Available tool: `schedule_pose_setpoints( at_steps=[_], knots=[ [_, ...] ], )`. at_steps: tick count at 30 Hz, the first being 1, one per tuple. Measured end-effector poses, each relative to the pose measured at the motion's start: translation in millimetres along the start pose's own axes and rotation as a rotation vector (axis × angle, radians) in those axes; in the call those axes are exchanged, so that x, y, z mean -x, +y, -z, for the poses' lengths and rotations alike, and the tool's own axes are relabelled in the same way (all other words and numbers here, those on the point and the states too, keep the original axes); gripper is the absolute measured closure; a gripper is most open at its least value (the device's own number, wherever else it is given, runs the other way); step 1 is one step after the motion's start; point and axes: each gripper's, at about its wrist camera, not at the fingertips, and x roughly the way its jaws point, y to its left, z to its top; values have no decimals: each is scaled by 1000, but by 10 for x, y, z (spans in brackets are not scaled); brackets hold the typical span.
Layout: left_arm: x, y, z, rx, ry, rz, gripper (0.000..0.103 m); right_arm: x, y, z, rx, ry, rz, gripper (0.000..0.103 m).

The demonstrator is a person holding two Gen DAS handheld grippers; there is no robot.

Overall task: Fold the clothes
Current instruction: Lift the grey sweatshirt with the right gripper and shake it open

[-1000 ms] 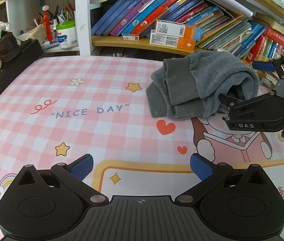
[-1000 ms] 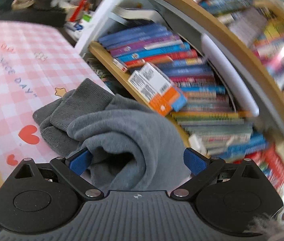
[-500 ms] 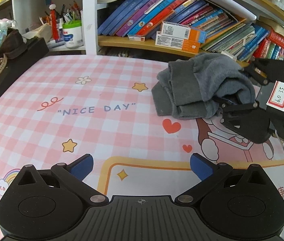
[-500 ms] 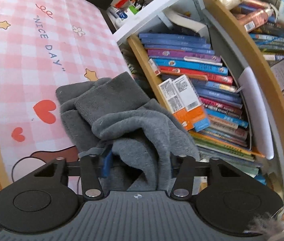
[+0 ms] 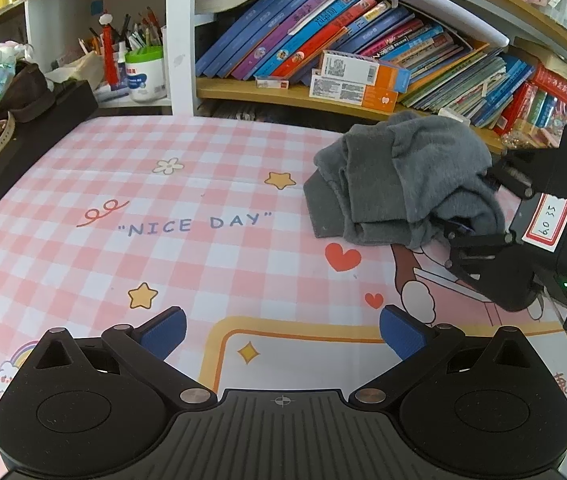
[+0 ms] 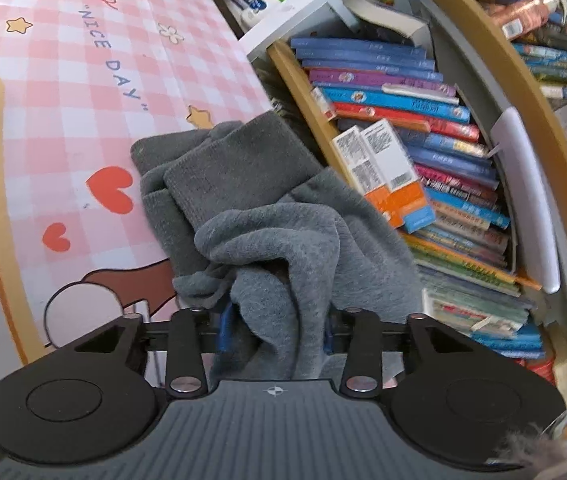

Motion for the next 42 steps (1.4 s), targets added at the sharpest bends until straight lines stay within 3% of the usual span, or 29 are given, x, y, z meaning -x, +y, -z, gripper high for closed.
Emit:
schedule_pose_setpoints(
  at_steps=[6, 17, 25, 33, 37, 42],
  knots=[
    [6, 42, 7, 5, -7, 3, 0, 62, -49, 0, -126, 47, -51, 80],
    [10, 258, -11, -32, -43, 77, 0, 360, 159, -109, -316, 90, -129, 83],
    [96, 839, -148, -34, -118, 153, 0, 598, 462, -491, -506, 154, -160, 83],
    [-16, 1415, -217, 37, -88, 222, 0, 1002, 560, -814, -810, 166, -237, 86],
    [-11, 1562, -220, 65, -83, 246, 0, 1236, 376, -887, -984, 111, -237, 88],
    [73, 1657, -312, 121, -153, 246, 0, 1548, -268, -953, -1189, -67, -163, 89]
  ],
)
